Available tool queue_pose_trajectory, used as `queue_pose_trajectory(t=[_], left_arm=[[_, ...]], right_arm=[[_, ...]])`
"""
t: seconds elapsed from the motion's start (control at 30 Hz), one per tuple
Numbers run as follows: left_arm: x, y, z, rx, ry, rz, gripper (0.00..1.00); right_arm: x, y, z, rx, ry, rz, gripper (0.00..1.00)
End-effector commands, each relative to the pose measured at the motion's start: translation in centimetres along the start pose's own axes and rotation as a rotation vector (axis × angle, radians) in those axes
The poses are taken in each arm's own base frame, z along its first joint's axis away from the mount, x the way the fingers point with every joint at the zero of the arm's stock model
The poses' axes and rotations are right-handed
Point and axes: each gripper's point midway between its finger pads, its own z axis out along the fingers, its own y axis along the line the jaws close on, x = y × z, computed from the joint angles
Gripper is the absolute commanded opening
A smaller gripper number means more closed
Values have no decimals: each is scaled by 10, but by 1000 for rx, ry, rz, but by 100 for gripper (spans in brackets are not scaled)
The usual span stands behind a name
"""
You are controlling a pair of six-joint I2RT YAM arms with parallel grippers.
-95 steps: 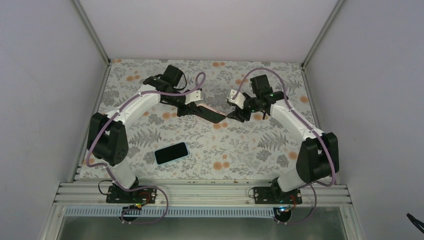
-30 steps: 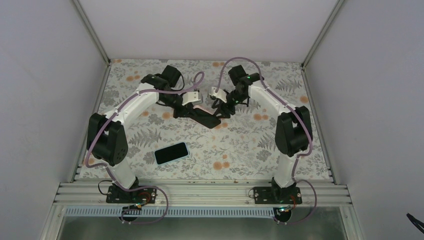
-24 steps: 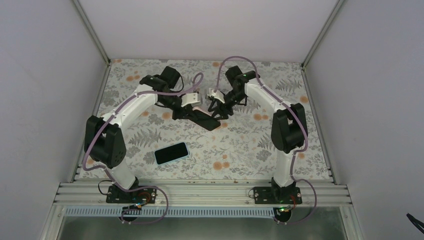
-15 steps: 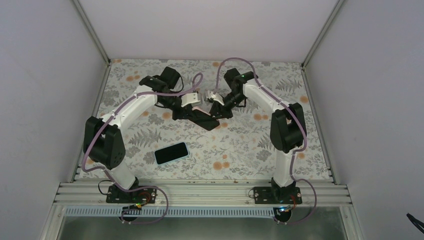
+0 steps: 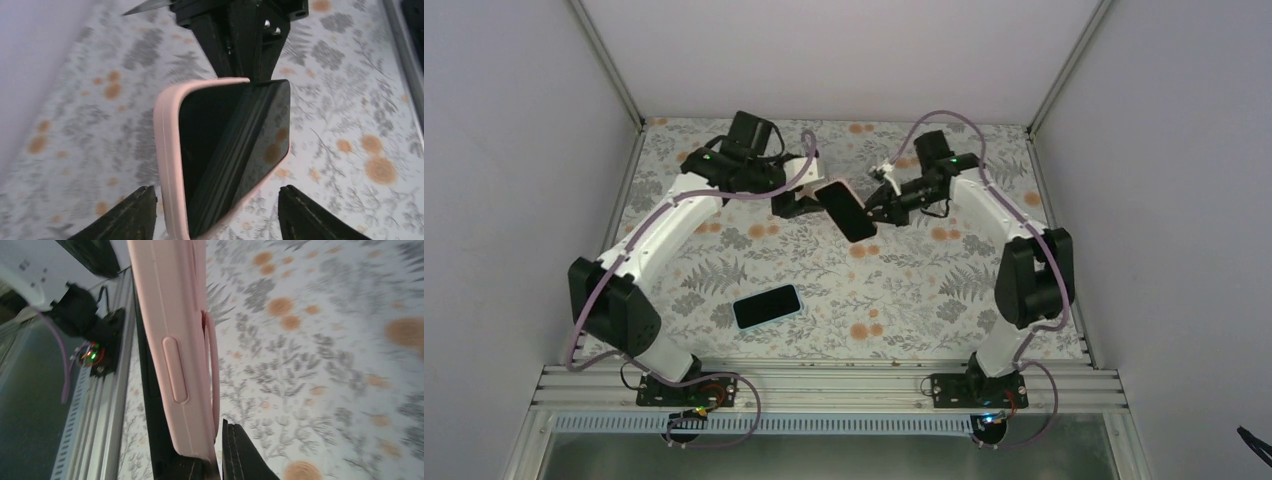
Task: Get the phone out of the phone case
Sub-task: Remove the phone case from the phone.
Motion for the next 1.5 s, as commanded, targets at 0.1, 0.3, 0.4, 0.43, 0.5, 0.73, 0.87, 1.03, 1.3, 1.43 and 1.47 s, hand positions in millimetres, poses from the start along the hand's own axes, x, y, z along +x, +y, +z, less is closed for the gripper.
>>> queue_pose_trajectory(t=[0.1,0.3,0.4,0.43,0.5,0.73,0.87,1.03,1.3,1.43,1.47], left_arm=[[-44,36,-43,-295,-93,131,69],[-67,45,-12,-494,-157,224,78],[-80,52,4,-564,-203,222,81],[-84,54,8,-577,-227,221,86],[-94,53,21,-581,-272,227,100],[-116,67,71,-586,-323,160,100],[-111,85,84,-653,-325,104,100],[-100,93,88,-701,-311,69,99],[-95,101,66,-810,-317,59,96],[-96,100,58,-832,-318,70,95],[-95,99,57,-834,-318,71,95]], right_arm=[[-57,-49,-80,380,-246,99,4],[-90,-92,-139,795,-396,232,4],[-103,-94,-144,829,-436,244,4],[-106,-92,-142,834,-447,245,4],[-111,-91,-134,837,-453,248,4],[-113,-91,-106,799,-422,263,4],[-117,-87,-107,791,-439,252,4],[-124,-82,-111,789,-459,230,4],[-124,-82,-108,772,-463,231,4],[-125,-82,-110,781,-466,224,4],[-125,-82,-111,785,-467,222,4]])
